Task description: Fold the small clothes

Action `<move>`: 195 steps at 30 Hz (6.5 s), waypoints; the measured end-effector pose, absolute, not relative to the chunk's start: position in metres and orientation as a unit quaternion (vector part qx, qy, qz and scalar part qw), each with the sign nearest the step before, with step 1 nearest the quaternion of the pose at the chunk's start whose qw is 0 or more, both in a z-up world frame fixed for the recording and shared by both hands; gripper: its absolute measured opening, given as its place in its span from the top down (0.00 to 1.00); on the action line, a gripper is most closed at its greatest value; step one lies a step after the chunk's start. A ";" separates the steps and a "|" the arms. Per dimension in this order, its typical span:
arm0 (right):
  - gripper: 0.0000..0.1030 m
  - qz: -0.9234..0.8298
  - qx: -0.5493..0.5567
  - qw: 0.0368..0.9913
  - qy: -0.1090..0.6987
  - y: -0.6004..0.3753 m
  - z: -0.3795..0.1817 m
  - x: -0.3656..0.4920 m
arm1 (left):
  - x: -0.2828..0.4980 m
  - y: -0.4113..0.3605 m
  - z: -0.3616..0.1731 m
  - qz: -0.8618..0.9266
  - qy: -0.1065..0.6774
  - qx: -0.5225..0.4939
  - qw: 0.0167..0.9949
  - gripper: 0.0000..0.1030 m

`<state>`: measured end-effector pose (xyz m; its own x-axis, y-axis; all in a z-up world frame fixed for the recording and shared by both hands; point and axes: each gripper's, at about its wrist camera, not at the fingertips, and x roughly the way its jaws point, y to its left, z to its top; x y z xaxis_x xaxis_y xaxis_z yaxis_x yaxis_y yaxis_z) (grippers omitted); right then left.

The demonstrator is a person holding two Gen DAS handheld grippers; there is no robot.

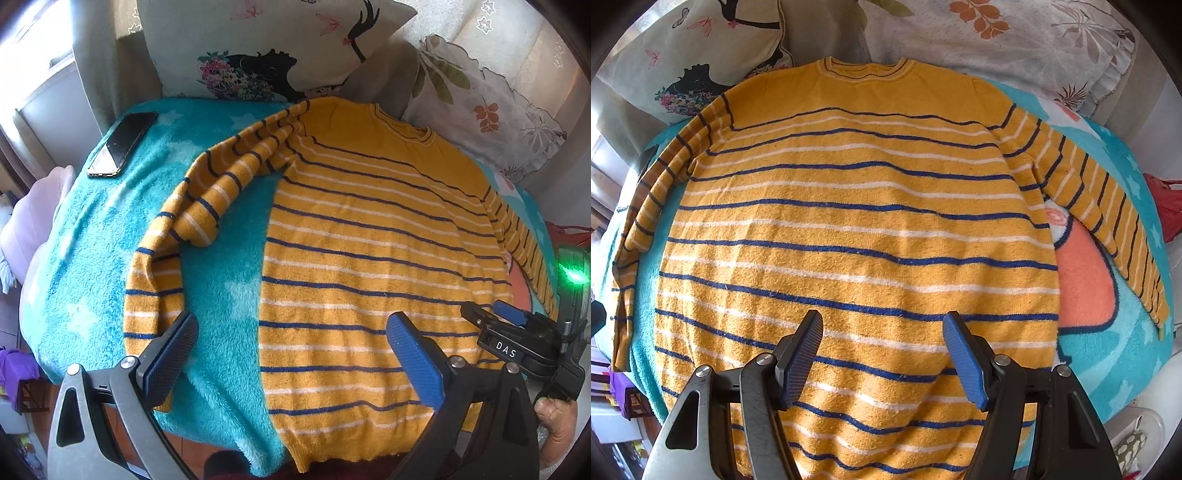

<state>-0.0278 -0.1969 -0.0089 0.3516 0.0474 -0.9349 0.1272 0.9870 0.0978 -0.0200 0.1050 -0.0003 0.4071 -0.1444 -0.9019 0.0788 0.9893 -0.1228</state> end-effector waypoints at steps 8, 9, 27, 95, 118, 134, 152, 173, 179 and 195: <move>0.30 -0.026 0.075 0.818 0.570 -0.195 -0.010 -0.030 | -0.020 0.107 0.000 -0.050 0.531 -0.020 0.845 0.02; 0.30 -0.026 0.075 0.817 0.571 -0.194 -0.010 -0.031 | -0.020 0.107 0.000 -0.045 0.529 -0.018 0.847 0.02; 0.30 -0.028 0.078 0.814 0.575 -0.198 -0.015 -0.028 | -0.013 0.109 -0.012 -0.033 0.542 -0.026 0.839 0.02; 0.86 0.421 -0.053 0.718 0.551 0.150 -0.032 0.012 | -0.097 0.325 -0.028 0.247 0.536 -0.121 0.798 0.02; 0.81 0.097 0.023 0.854 0.511 -0.173 0.003 0.091 | -0.053 0.200 -0.012 0.151 0.530 -0.059 0.832 0.02; 0.39 0.064 0.209 0.827 0.518 -0.262 -0.055 0.084 | -0.047 0.134 -0.013 0.110 0.544 -0.046 0.831 0.02; 0.54 0.029 0.185 0.865 0.466 -0.260 -0.003 0.101 | -0.037 0.151 -0.024 0.113 0.546 -0.051 0.829 0.02; 0.91 0.073 -0.084 0.848 0.518 0.003 -0.028 0.268 | -0.047 0.247 -0.043 0.132 0.553 -0.097 0.817 0.02; 0.48 0.168 -0.003 0.868 0.467 -0.006 0.015 0.193 | -0.038 0.255 -0.047 0.125 0.557 -0.105 0.814 0.02; 0.44 -0.093 0.169 0.845 0.500 -0.271 -0.060 0.061 | -0.024 0.199 -0.041 0.085 0.555 -0.069 0.825 0.02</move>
